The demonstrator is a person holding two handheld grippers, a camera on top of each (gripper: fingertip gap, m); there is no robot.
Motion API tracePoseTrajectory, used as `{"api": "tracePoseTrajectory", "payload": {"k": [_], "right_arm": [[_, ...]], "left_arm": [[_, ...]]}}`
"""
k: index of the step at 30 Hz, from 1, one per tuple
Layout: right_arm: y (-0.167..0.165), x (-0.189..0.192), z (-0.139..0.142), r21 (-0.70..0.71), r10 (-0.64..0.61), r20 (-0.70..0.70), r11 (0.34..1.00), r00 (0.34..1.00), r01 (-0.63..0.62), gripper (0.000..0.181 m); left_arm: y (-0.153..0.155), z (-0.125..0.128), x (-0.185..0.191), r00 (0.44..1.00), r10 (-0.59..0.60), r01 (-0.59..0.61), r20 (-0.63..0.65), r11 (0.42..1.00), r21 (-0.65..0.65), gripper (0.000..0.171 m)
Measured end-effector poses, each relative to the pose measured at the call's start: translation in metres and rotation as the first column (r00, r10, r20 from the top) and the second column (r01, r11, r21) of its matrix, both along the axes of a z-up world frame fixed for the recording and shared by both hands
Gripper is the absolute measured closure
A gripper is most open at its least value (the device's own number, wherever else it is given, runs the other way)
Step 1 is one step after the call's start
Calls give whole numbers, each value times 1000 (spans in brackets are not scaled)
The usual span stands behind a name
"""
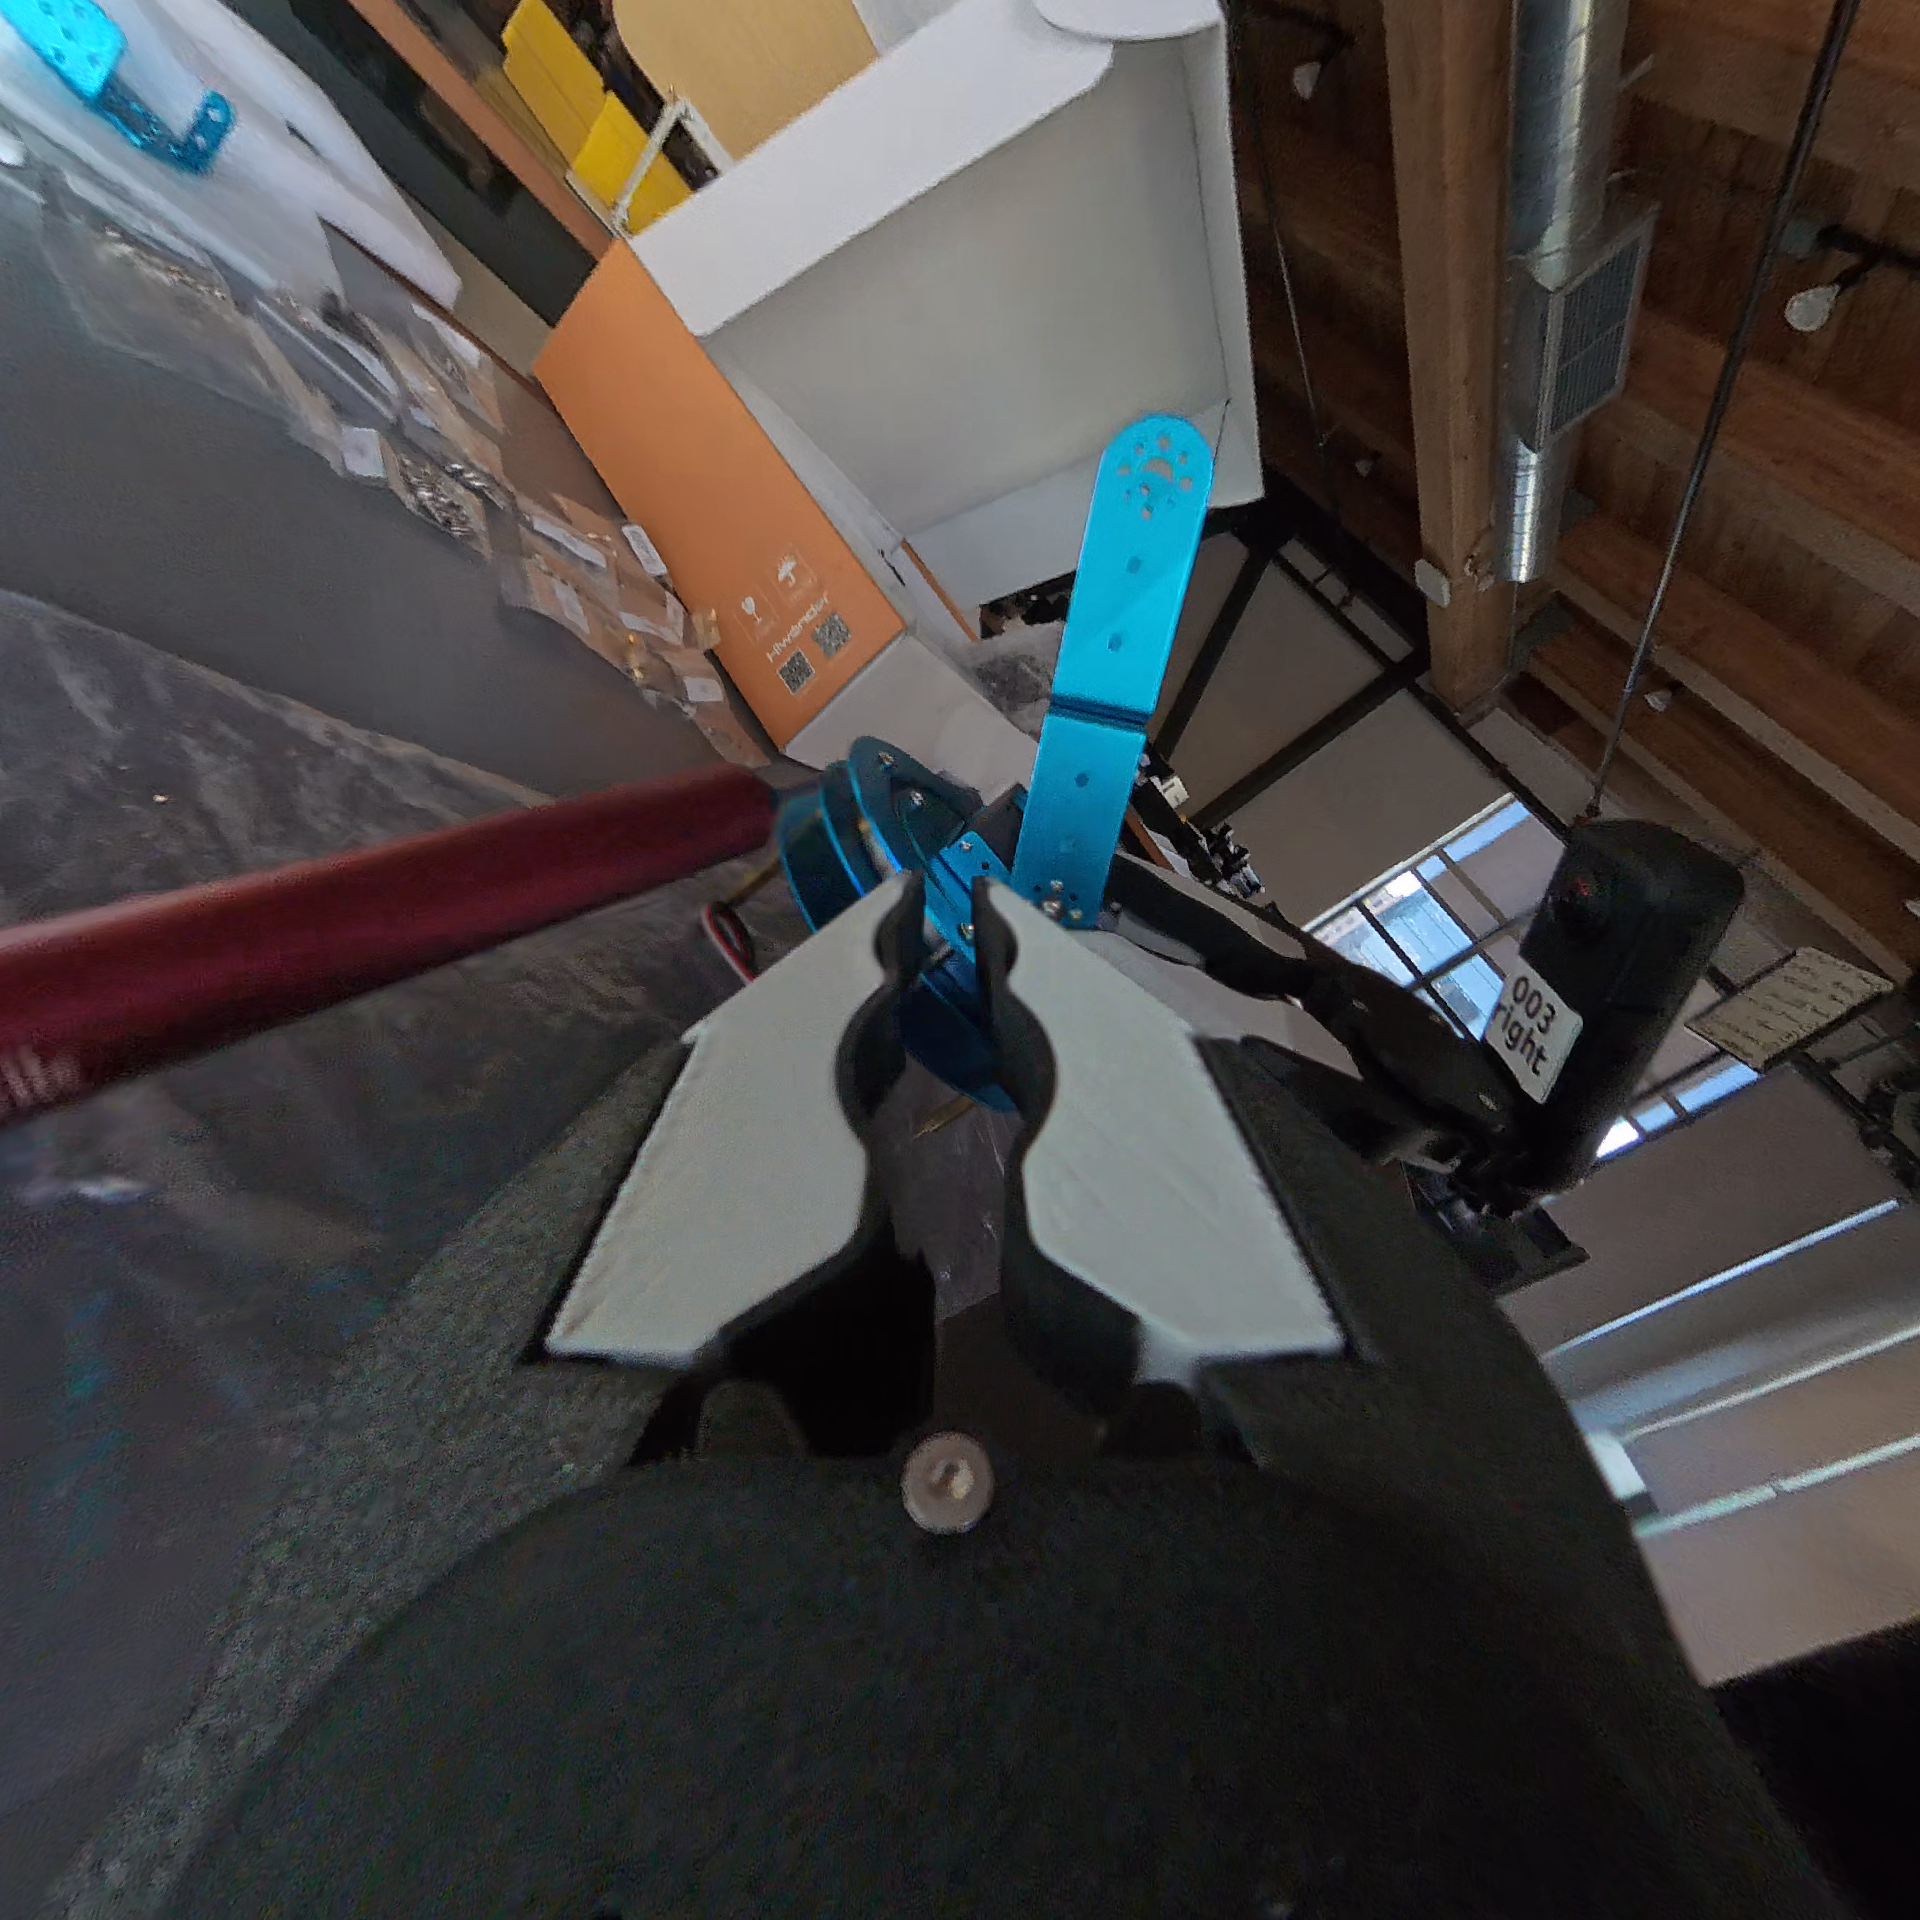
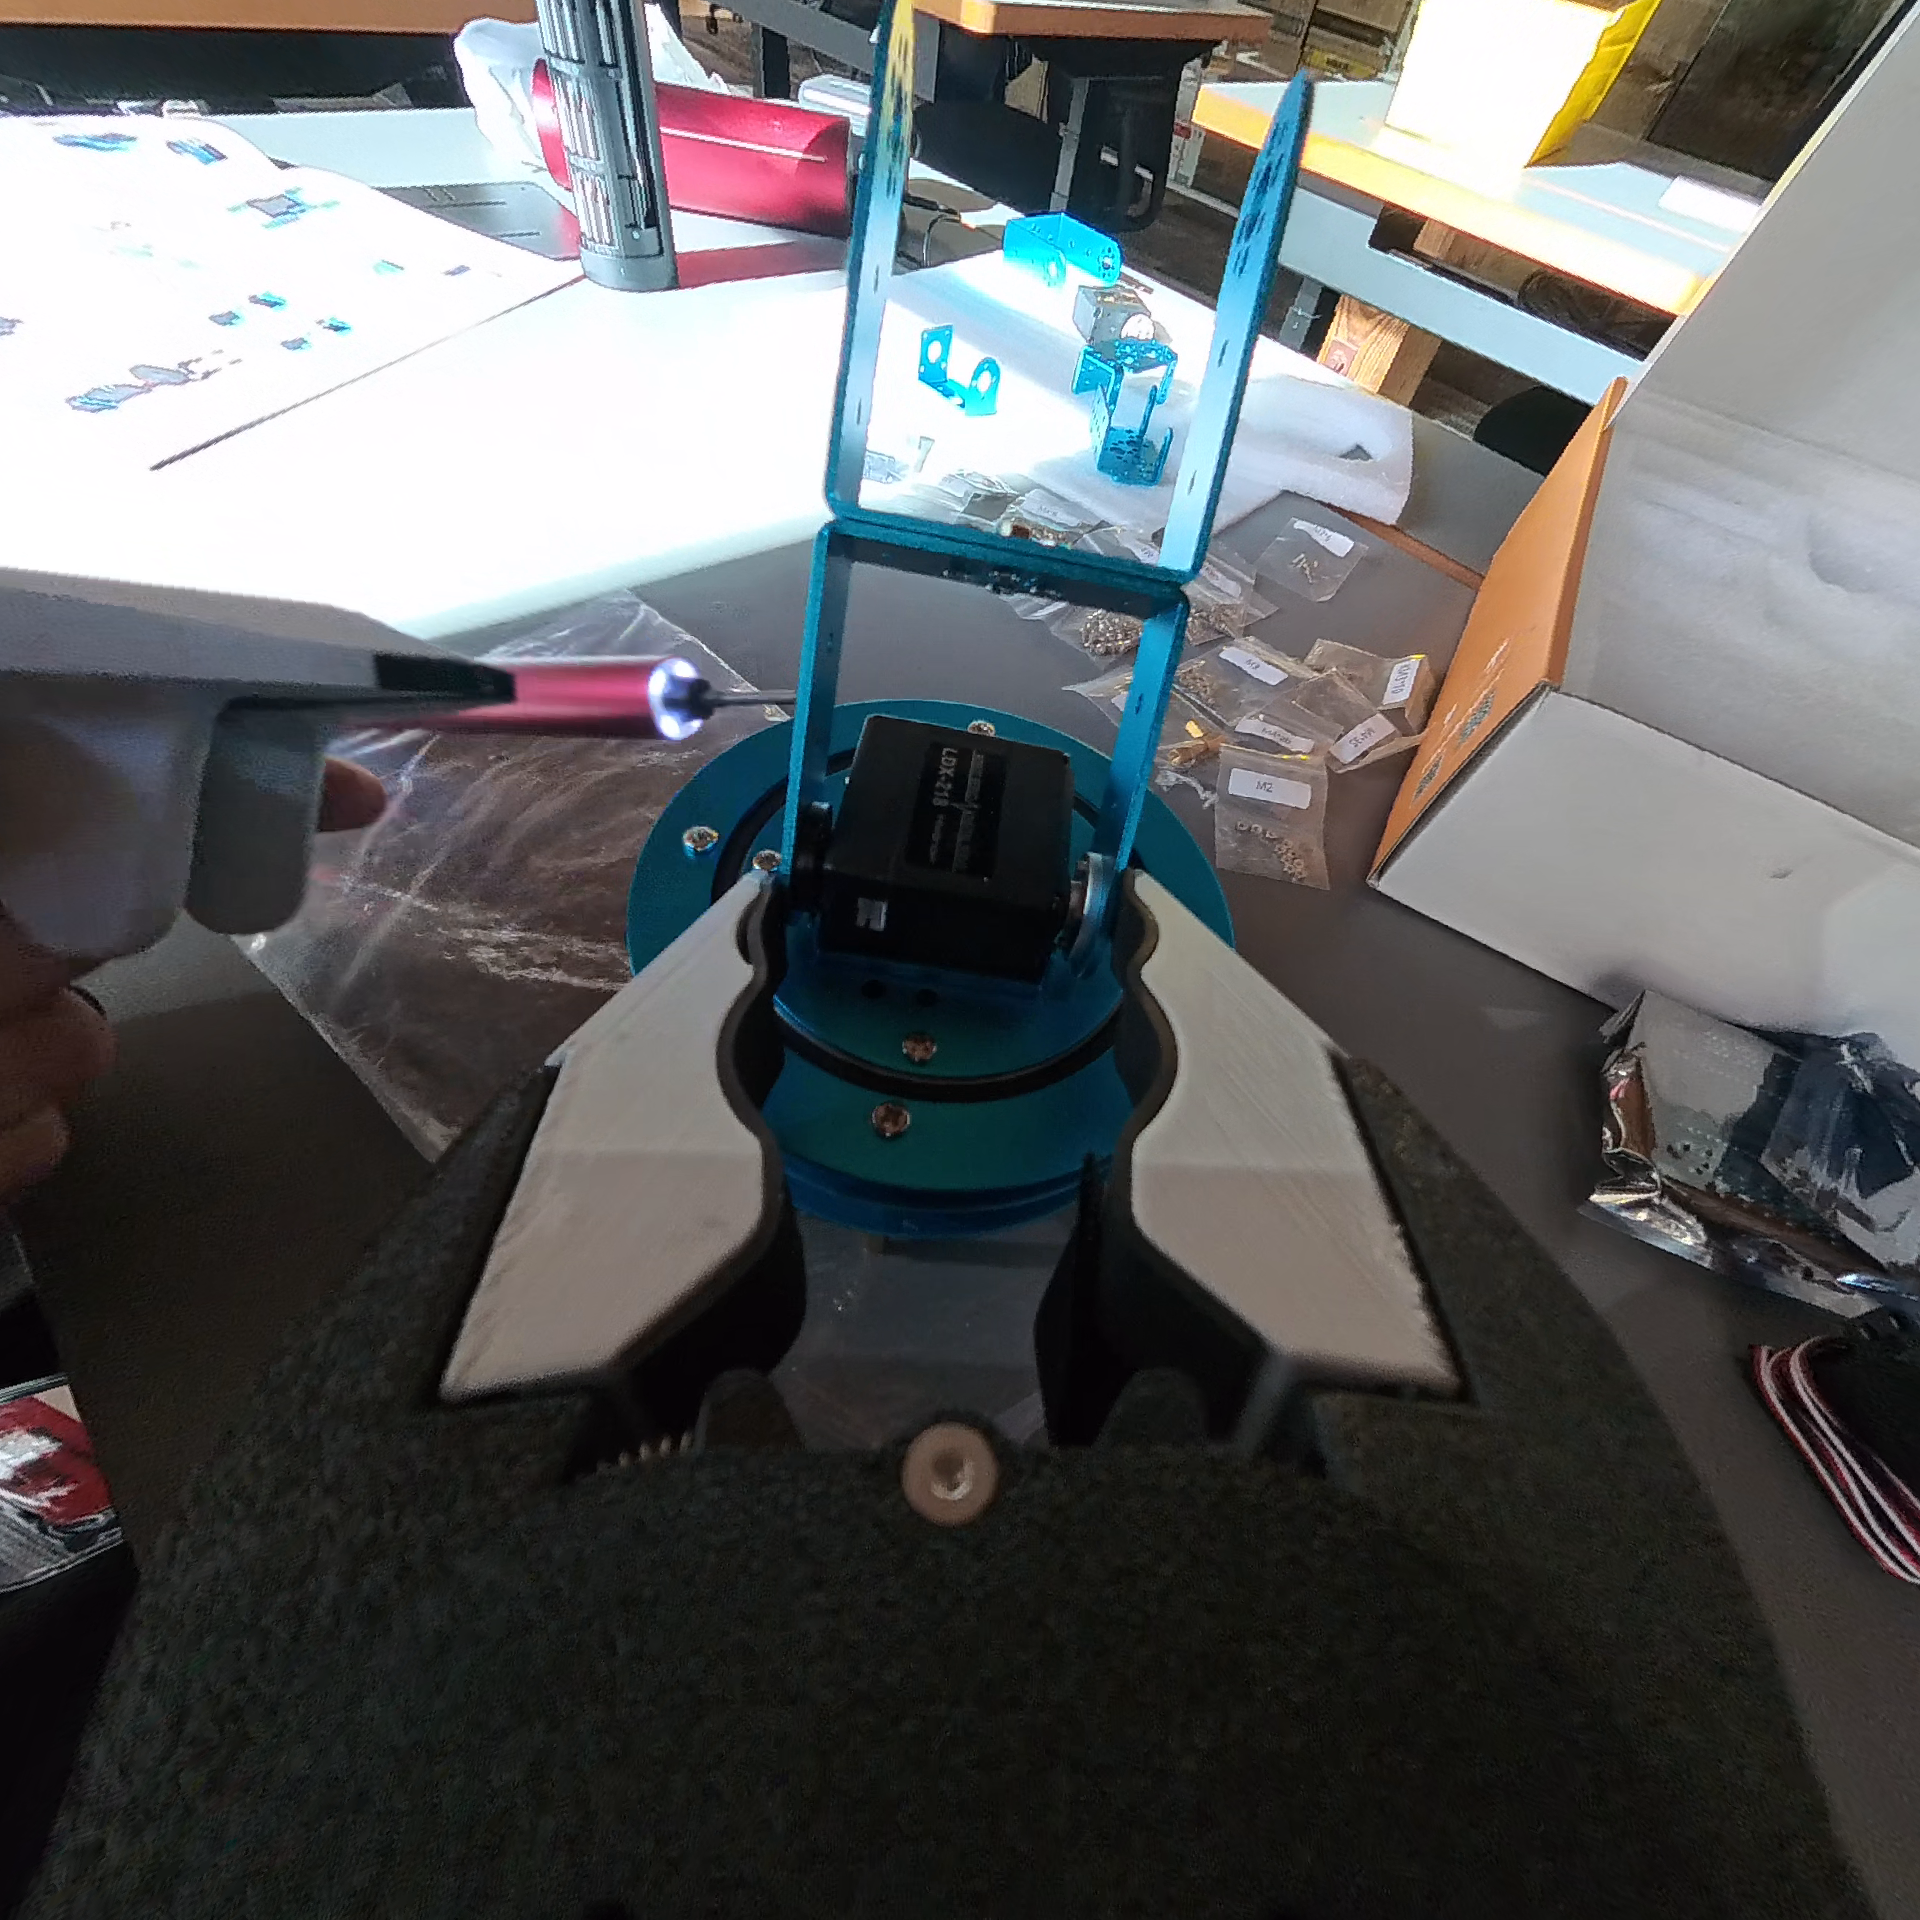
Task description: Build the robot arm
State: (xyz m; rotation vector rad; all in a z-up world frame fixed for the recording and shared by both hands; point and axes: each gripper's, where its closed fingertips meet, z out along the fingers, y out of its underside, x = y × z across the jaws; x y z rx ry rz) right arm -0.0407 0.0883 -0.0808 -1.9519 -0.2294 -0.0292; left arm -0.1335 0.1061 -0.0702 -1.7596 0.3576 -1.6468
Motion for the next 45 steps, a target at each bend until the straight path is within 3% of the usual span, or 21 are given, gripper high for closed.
{"api": "tracePoseTrajectory", "payload": {"k": [2, 3, 5, 6, 8, 11, 13, 15, 17, 20, 25, 28, 31, 33, 36, 39, 42, 45], "right_arm": [[0, 0, 0, -1, 2, 0, 1000, 1000, -2, 117], [0, 0, 0, 0, 1, 1, 1000, 1000, -1, 118], [0, 0, 0, 0, -2, -1, 1000, 1000, 2, 118], [0, 0, 0, 3, -3, -3, 1000, 1000, 3, 118], [0, 0, 0, 18, -8, -4, 1000, 1000, 8, 118], [-1, -1, 0, 34, -7, 22, 999, 1000, 6, 119], [-3, -2, 0, 33, -8, 11, 999, 1000, 8, 117], [-6, -1, 0, 13, -19, 4, 1000, 1000, 19, 119], [-13, 1, 4, 20, -44, 9, 999, 999, 44, 120], [-26, 0, 10, 40, -69, -22, 997, 997, 70, 129], [-39, -22, 41, 174, -1, -113, 985, 994, 20, 146], [-39, -65, 57, 233, 176, -177, 963, 968, -133, 149], [-28, -114, 46, 196, 310, -268, 945, 912, -263, 147], [-12, -139, 28, 124, 312, -359, 950, 880, -287, 141], [13, -179, 6, 29, 304, -475, 943, 826, -330, 119], [42, -209, 0, 16, 311, -545, 932, 778, -362, 105], [73, -220, 19, 104, 337, -620, 930, 708, -351, 105], [92, -228, 60, 237, 445, -662, 888, 603, -395, 104]], "left_arm": [[-6, -1, -4, 998, -60, 60, -19, 998, -27, 153], [-16, 2, -9, 993, -112, 113, -31, 994, 10, 160], [-25, -5, -28, 962, -163, 204, -219, 962, 180, 154], [-8, -9, -43, 935, -87, 196, -343, 934, 300, 141], [33, -7, -66, 866, 2, 280, -500, 828, 487, 143], [120, -24, -73, 683, 142, 462, -716, 676, 574, 132], [160, -55, -63, 554, 115, 592, -824, 642, 487, 126], [179, -81, -54, 467, 42, 666, -883, 640, 383, 112], [175, -93, -48, 429, -35, 742, -903, 583, 330, 121], [179, -94, -47, 400, -95, 753, -911, 600, 268, 126], [178, -94, -45, 414, -76, 756, -907, 584, 295, 150], [182, -92, -48, 421, 11, 748, -907, 562, 354, 152], [187, -77, -57, 441, 255, 736, -861, 445, 509, 152], [185, -56, -67, 481, 390, 687, -785, 388, 614, 153], [168, -20, -87, 543, 539, 617, -644, 265, 741, 152], [152, 13, -114, 558, 652, 555, -513, 166, 815, 153], [132, 46, -138, 601, 701, 488, -385, 59, 871, 152], [112, 76, -160, 630, 741, 443, -233, -95, 892, 153]]}}
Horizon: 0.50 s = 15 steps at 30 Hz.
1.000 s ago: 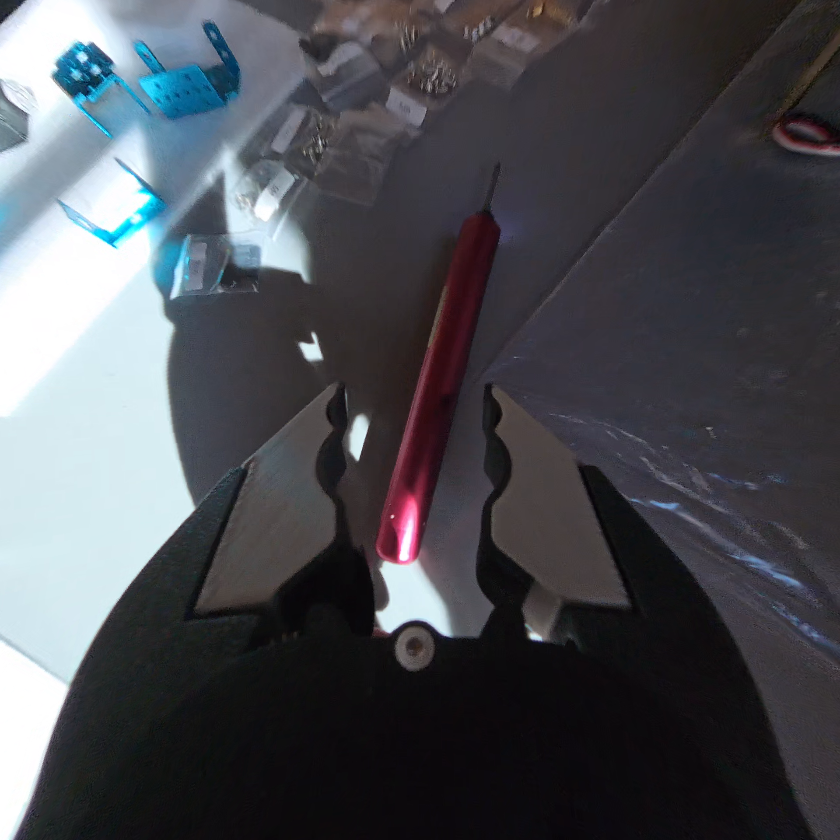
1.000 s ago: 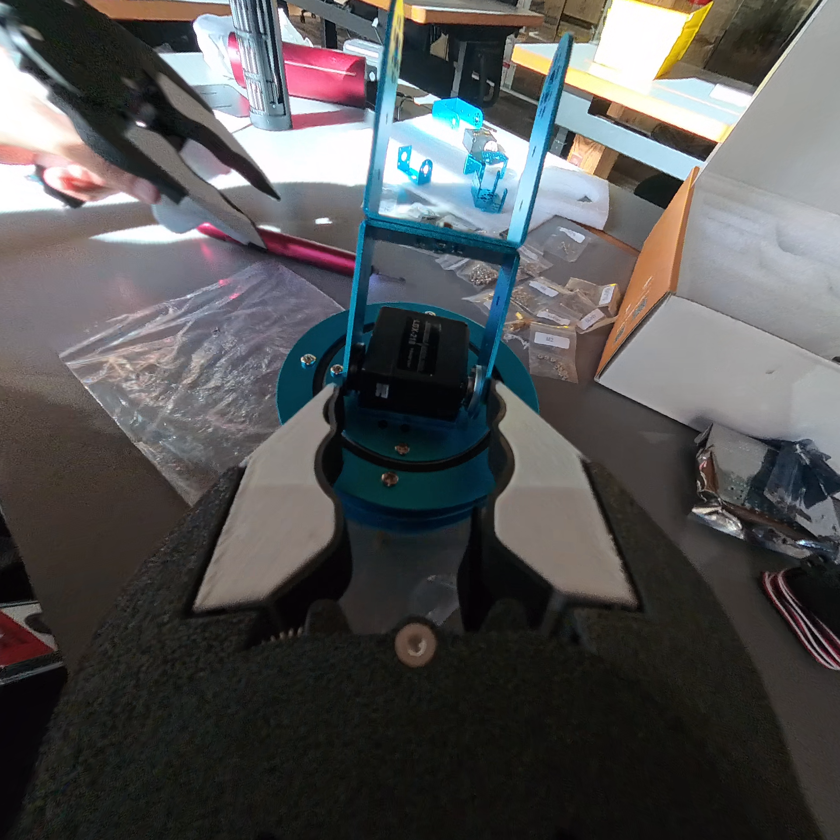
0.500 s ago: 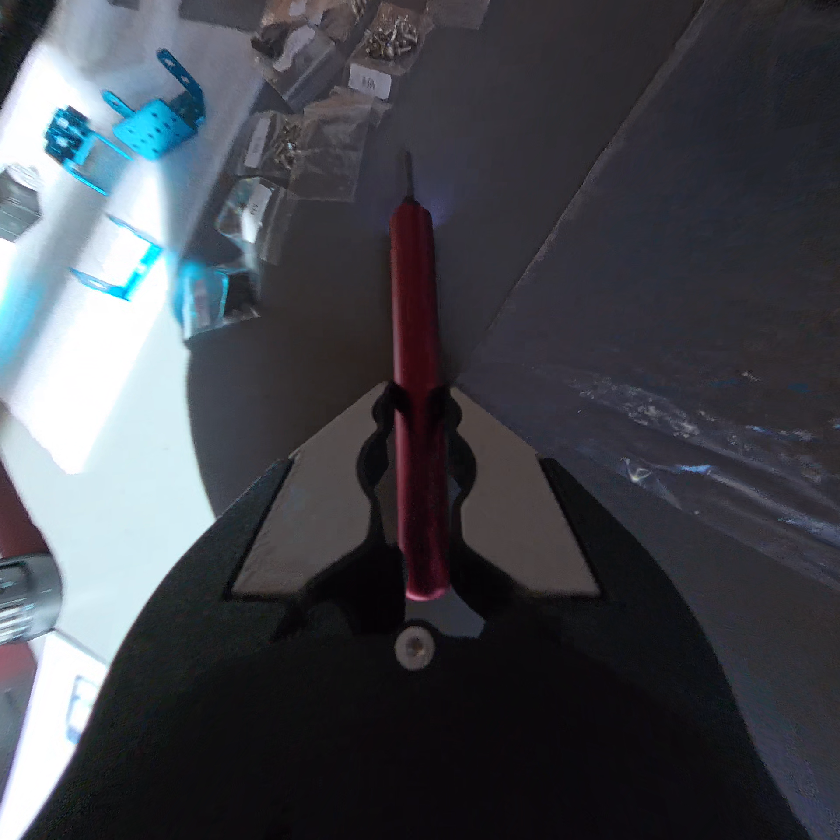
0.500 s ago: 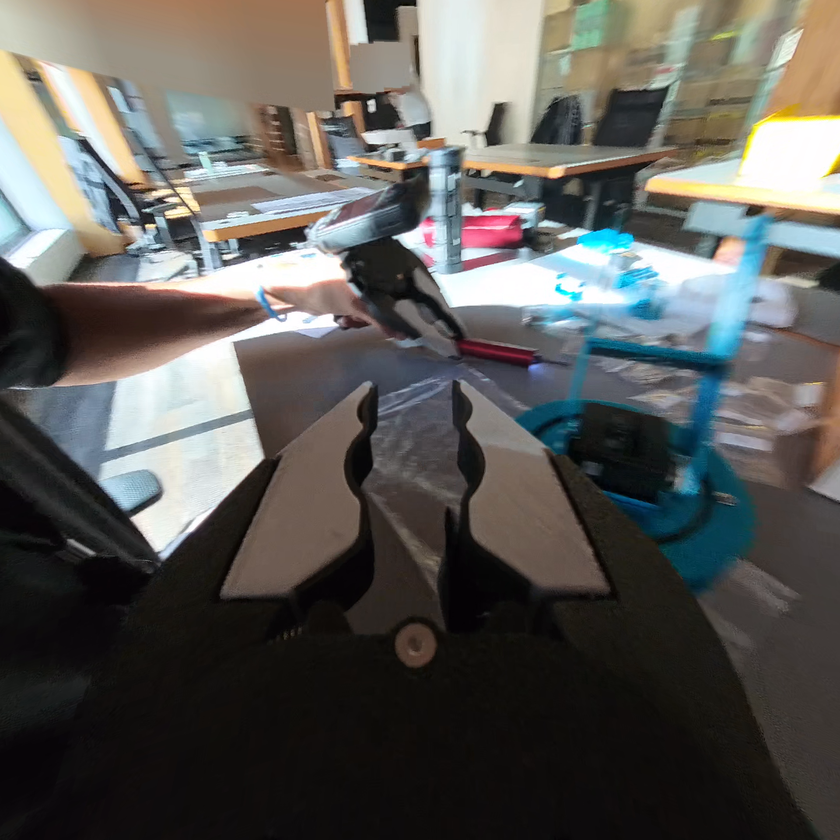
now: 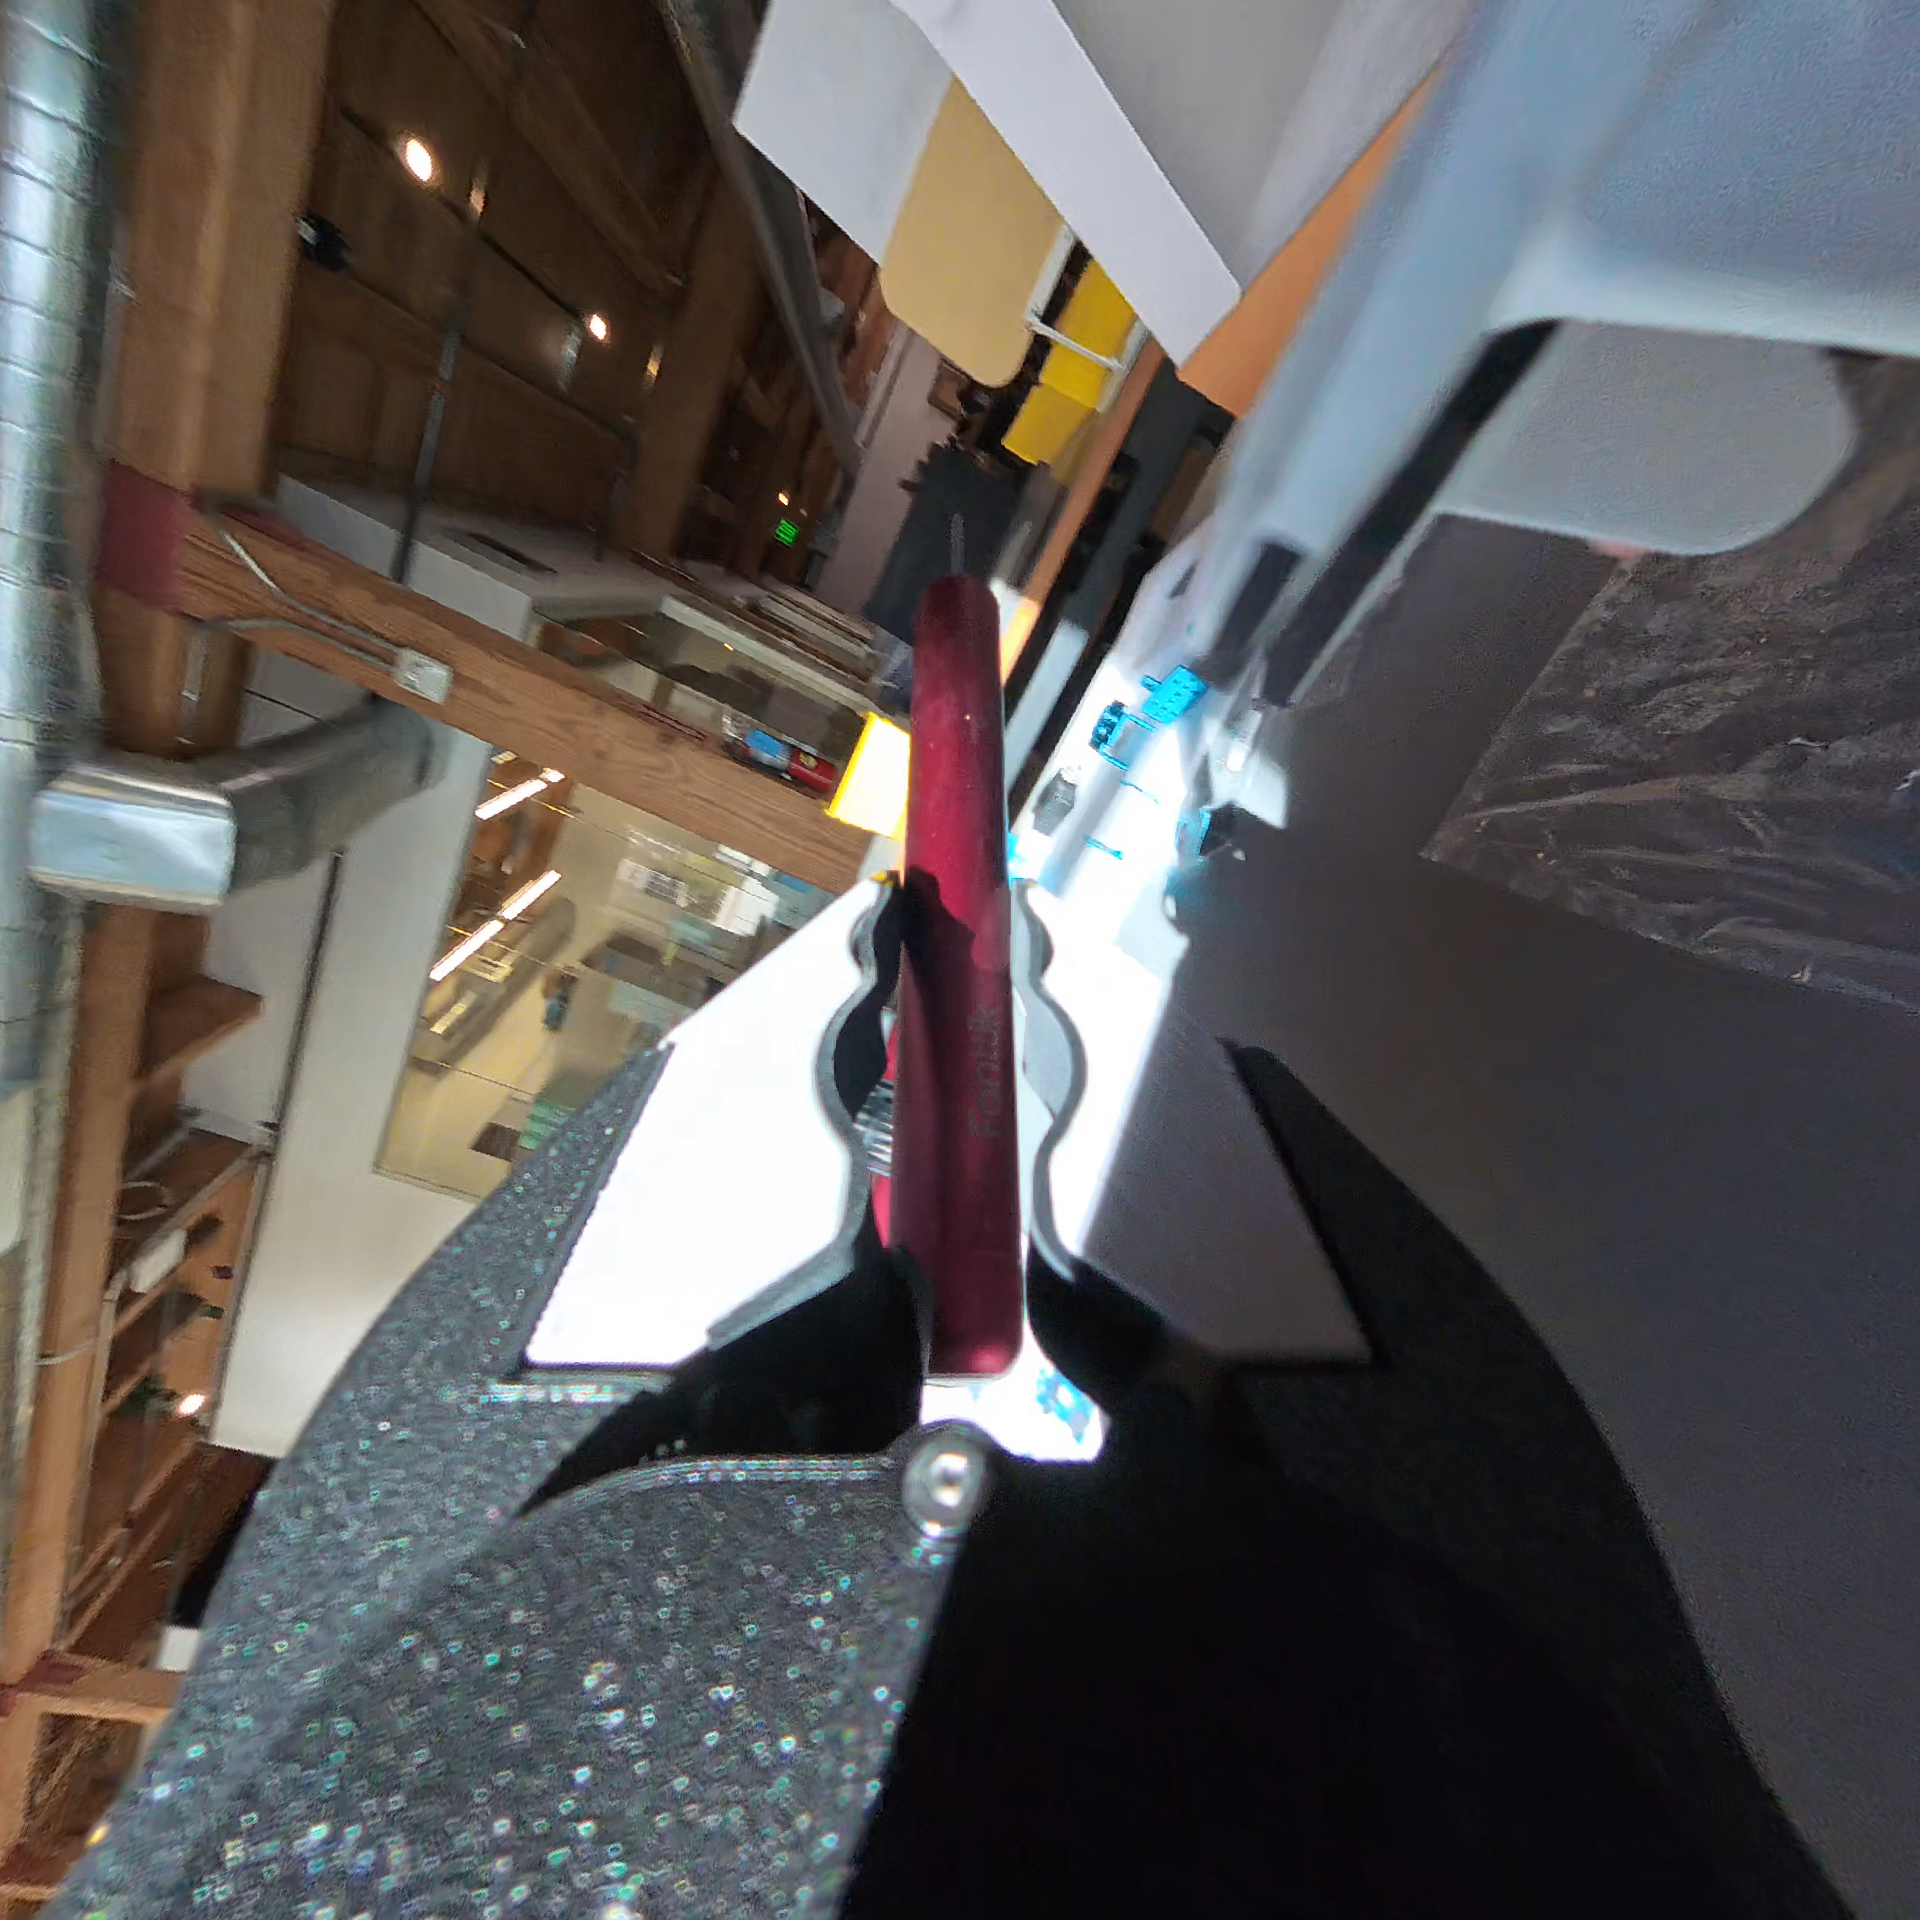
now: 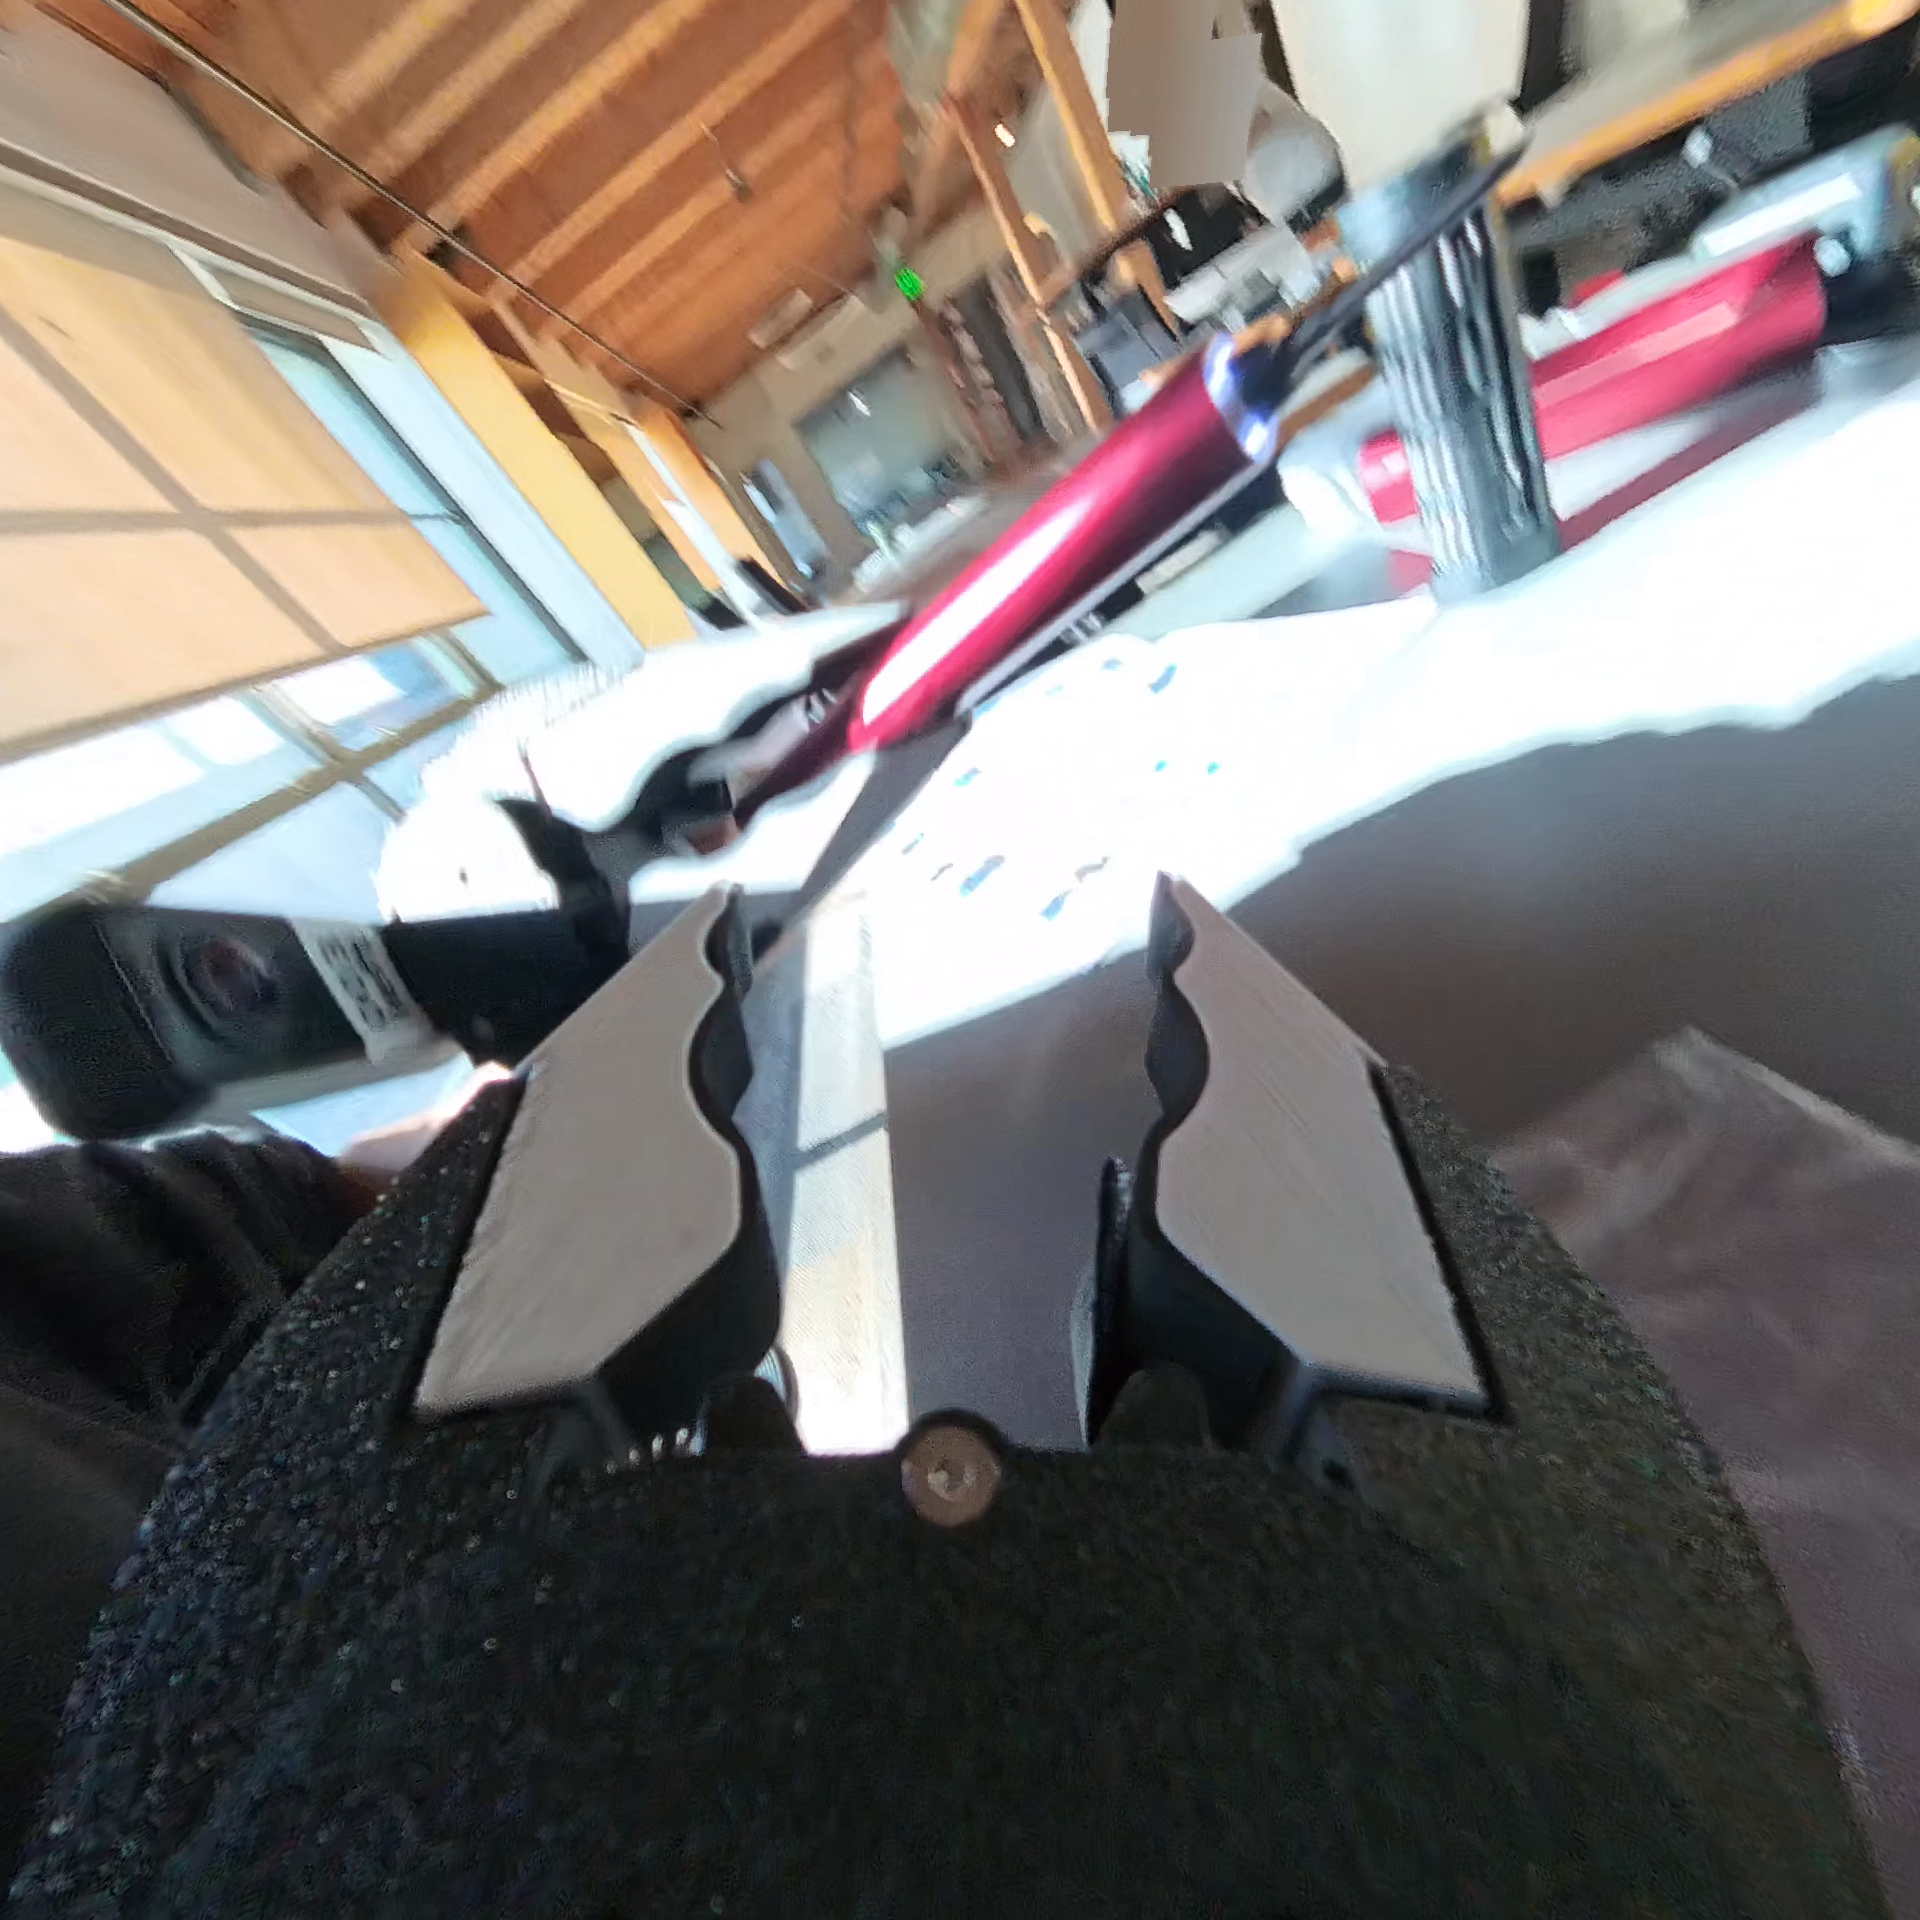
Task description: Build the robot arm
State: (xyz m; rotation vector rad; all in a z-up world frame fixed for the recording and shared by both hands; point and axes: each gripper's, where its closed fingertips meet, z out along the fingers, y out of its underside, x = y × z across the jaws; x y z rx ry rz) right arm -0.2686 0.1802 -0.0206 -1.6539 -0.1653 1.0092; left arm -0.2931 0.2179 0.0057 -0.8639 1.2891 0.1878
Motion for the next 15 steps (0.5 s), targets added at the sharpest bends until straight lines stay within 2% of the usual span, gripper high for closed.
{"api": "tracePoseTrajectory", "payload": {"k": [3, 5, 6, 7, 8, 11, 13, 15], "right_arm": [[9, -13, 43, 87, 121, -106, 990, 987, -112, 101], [14, -20, 65, 119, 166, -152, 982, 974, -149, 107], [16, -21, 71, 123, 175, -157, 980, 972, -156, 122], [17, -20, 75, 129, 177, -154, 979, 972, -158, 147], [16, -21, 77, 153, 199, -139, 972, 970, -177, 157], [8, -25, 82, 200, 251, -134, 954, 959, -222, 159], [4, -25, 82, 249, 255, -84, 942, 963, -227, 160], [0, -27, 83, 279, 273, -53, 927, 960, -248, 160]], "left_arm": [[-23, 14, -11, 999, -51, 49, 18, 992, 112, 153], [-36, 17, -13, 996, -92, 88, 16, 981, 175, 153], [-40, 20, -14, 995, -99, 91, 30, 976, 199, 153], [-42, 23, -16, 993, -102, 89, 50, 973, 214, 152], [-44, 26, -18, 992, -108, 93, 62, 973, 213, 152], [-47, 27, -20, 989, -116, 95, 88, 973, 212, 152], [-45, 22, -20, 985, -120, 105, 126, 988, 115, 151], [-39, 13, -23, 965, -118, 147, 234, 983, -107, 143]]}}
